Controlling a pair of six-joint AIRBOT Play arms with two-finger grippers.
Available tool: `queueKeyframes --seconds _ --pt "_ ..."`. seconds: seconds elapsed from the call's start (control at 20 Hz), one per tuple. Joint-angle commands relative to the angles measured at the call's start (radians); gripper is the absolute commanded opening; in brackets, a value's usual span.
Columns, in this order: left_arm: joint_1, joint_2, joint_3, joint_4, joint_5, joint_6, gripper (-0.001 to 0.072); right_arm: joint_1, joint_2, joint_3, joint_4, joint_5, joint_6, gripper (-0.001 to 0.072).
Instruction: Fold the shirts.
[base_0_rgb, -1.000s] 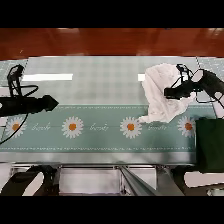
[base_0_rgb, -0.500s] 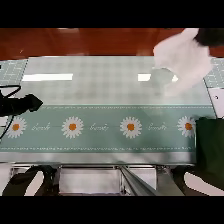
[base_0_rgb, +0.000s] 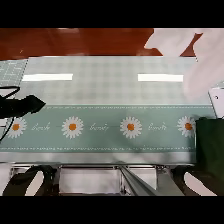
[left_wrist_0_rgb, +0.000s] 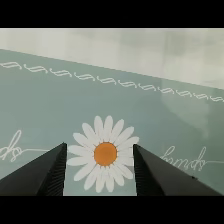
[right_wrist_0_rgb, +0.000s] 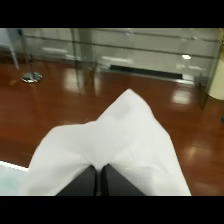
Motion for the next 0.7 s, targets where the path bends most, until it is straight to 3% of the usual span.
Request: queueKeyframes --seconds 0.0,0.1,0.45,0.65 --pt "0.001 0.001 0.000 -0.012 -0.018 0.003 0.0506 0.001 0.016 0.019 0.159 0.097 -0.007 0.0021" --pt "0.001 0.001 0.000 -0.019 -0.018 0.003 0.0506 0.075 0.016 0.008 0.126 0.149 -0.012 0.0020" --pt "0.001 0.001 0.000 -0.026 -0.018 0.007 0.0506 0.582 -0.068 -0.061 -0.261 0.214 0.049 0.0021" --pt "0.001 0.001 0.000 -0.026 -0.018 0.007 0.0506 0.700 -0.251 -0.061 -0.289 0.402 0.003 0.0021"
